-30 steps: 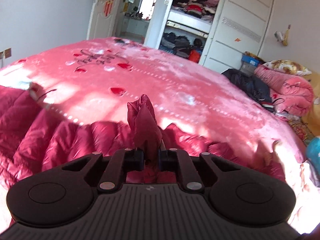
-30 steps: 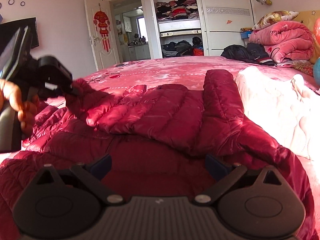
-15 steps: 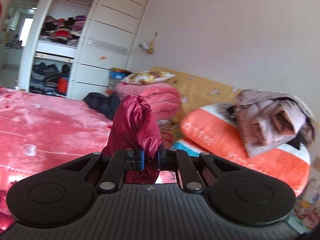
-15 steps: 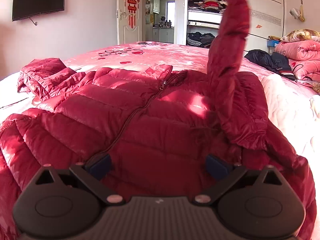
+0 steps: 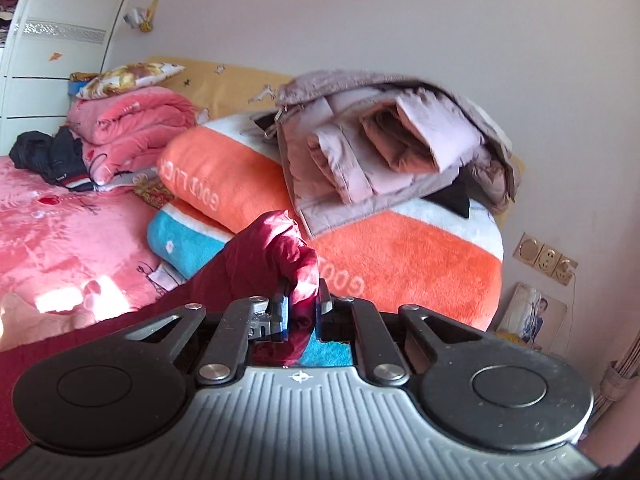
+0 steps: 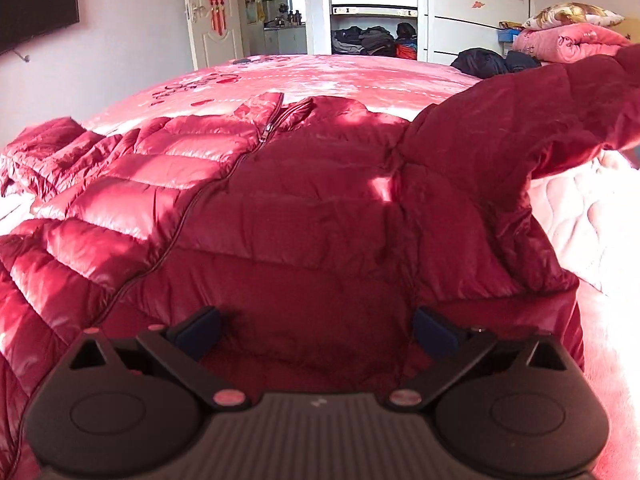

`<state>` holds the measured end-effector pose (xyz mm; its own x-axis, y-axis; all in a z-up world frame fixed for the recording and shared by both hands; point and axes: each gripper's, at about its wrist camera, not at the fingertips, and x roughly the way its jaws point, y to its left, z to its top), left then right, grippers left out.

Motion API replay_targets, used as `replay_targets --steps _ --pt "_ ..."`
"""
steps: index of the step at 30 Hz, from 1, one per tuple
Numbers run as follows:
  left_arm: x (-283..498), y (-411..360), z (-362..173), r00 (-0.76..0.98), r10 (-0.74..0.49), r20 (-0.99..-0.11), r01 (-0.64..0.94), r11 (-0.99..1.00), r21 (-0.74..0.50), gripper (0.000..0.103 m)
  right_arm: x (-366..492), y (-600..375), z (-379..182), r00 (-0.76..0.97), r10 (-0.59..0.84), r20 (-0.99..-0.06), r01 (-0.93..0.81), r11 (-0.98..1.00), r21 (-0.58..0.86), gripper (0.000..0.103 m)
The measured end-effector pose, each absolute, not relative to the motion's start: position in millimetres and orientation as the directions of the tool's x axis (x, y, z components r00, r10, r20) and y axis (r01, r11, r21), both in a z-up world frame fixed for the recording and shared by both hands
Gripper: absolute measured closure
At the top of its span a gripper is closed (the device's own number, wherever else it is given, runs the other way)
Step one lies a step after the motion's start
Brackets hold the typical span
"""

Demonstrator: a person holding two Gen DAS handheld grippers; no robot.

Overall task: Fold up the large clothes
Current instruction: 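Grasp a jacket sleeve with the left gripper and lift it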

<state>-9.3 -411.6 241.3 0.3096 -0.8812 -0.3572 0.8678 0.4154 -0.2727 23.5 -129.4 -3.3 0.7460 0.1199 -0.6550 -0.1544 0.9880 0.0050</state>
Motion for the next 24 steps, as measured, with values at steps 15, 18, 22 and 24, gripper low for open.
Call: replay_targets --steps 15,18,22,24 --pt "-58.4 -473.3 96.2 0.241 -0.766 -0.596 0.844 0.469 -0.261 0.048 31.7 -134.9 -10.0 0.701 0.165 -0.694 -0.183 0.982 0.049 0.001" --pt "-49.6 -460.4 115.3 0.249 -0.782 -0.571 0.845 0.463 -0.267 0.035 31.9 -134.5 -10.1 0.7 0.167 -0.694 -0.183 0.982 0.051 0.001" --pt "-36.3 -421.6 155.2 0.301 -0.8 -0.52 0.838 0.482 -0.257 0.028 31.7 -135.2 -10.6 0.704 0.172 -0.689 -0.182 0.982 0.059 0.001" --pt "-35.8 -386.0 171.5 0.359 -0.795 -0.488 0.824 0.516 -0.235 0.024 30.9 -135.3 -10.9 0.708 0.172 -0.685 -0.18 0.982 0.06 0.001"
